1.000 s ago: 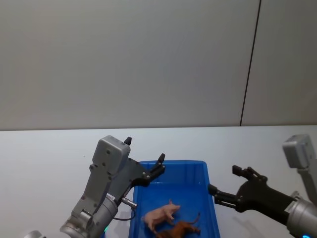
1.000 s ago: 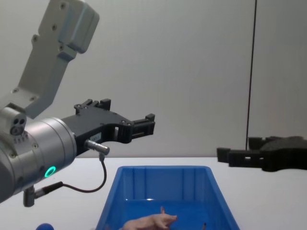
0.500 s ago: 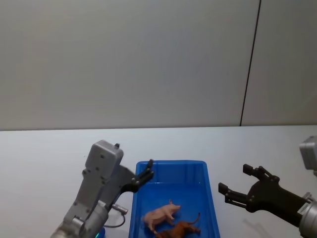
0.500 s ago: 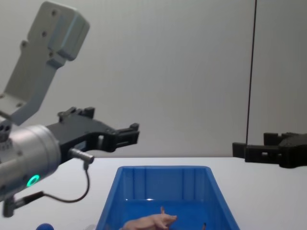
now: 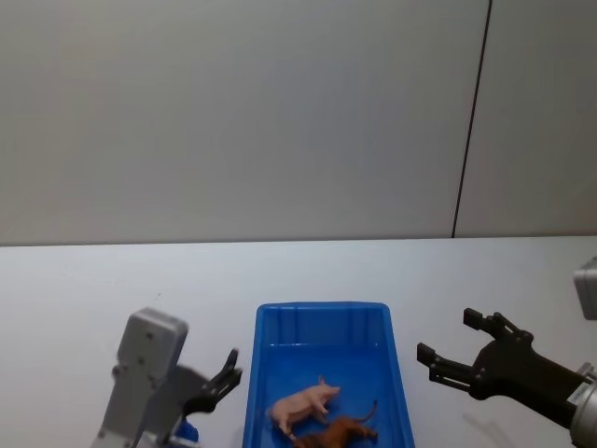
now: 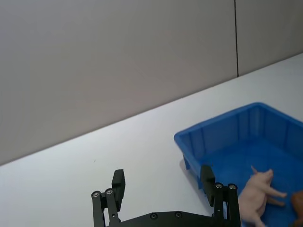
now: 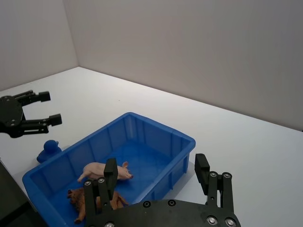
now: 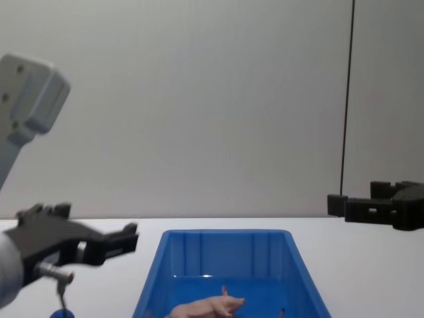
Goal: Pick up the two dolls from the table and place them into the box.
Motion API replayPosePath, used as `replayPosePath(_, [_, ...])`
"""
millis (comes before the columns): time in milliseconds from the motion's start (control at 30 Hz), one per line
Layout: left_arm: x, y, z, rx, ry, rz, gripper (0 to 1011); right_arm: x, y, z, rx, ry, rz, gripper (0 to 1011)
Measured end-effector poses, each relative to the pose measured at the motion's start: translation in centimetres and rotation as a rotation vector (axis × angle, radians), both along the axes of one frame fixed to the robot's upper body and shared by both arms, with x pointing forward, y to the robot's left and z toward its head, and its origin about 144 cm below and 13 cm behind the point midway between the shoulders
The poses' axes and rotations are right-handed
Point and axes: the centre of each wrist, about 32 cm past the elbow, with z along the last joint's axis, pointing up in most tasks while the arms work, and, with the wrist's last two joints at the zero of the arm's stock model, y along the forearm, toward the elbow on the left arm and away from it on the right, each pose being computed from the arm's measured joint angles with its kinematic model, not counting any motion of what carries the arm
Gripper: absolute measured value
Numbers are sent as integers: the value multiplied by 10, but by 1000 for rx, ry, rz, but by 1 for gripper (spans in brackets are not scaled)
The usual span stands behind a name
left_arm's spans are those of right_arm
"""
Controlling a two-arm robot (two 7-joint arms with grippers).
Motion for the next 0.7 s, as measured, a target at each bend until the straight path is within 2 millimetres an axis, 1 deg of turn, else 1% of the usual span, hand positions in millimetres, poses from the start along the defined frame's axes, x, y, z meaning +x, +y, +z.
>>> replayPosePath(300, [-15,8,-23,-28,85,43,1003,-1,-1,0,1,0,-1,1001])
replayPosePath(500, [-19,13,-38,-43,123,44,1003,-1,-1,0,2,-1,-2,1001])
replayPosePath(700, [-19,17,-49,-49,150,36,1003,-1,-1,0,2,-2,-2,1001])
